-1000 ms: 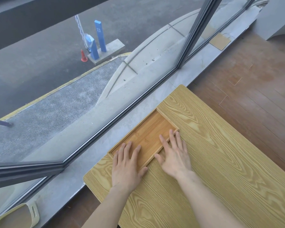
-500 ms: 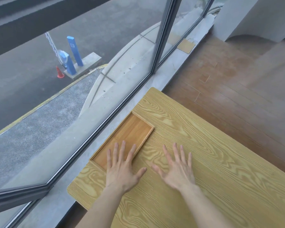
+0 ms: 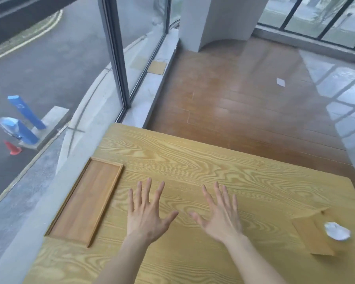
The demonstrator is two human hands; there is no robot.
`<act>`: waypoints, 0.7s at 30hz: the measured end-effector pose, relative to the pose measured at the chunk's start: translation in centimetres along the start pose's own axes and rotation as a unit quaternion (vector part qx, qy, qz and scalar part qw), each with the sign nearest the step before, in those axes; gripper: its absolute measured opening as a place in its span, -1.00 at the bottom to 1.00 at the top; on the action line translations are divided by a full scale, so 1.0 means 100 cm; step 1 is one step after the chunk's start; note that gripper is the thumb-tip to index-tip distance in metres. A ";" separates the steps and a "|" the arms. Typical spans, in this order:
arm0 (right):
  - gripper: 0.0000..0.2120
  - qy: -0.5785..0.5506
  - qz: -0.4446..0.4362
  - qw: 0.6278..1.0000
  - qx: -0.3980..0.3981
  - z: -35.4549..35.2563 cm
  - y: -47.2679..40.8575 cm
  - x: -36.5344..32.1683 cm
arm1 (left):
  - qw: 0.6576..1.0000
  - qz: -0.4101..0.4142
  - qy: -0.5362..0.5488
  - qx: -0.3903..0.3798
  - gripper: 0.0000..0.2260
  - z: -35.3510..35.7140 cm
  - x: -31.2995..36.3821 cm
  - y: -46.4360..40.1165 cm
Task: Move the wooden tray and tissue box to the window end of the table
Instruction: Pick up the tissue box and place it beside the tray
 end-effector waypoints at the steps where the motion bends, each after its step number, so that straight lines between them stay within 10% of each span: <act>1: -0.11 -0.005 0.007 1.000 0.005 -0.002 0.006 0.016 | 1.000 0.010 -0.001 0.001 -0.15 0.001 0.016 0.001; 21: -0.28 -0.129 0.245 0.950 0.142 -0.027 0.126 0.358 | 0.983 0.144 0.068 -0.097 -0.19 0.085 0.340 0.042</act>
Point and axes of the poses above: each hand's wrist, its own y-axis away from the middle knuckle, its own z-axis out of the palm, x = y × z, the point moved 1 cm from there along -y, towards the middle knuckle, and after that the axes turned 15 degrees about x, right-handed, at the moved point
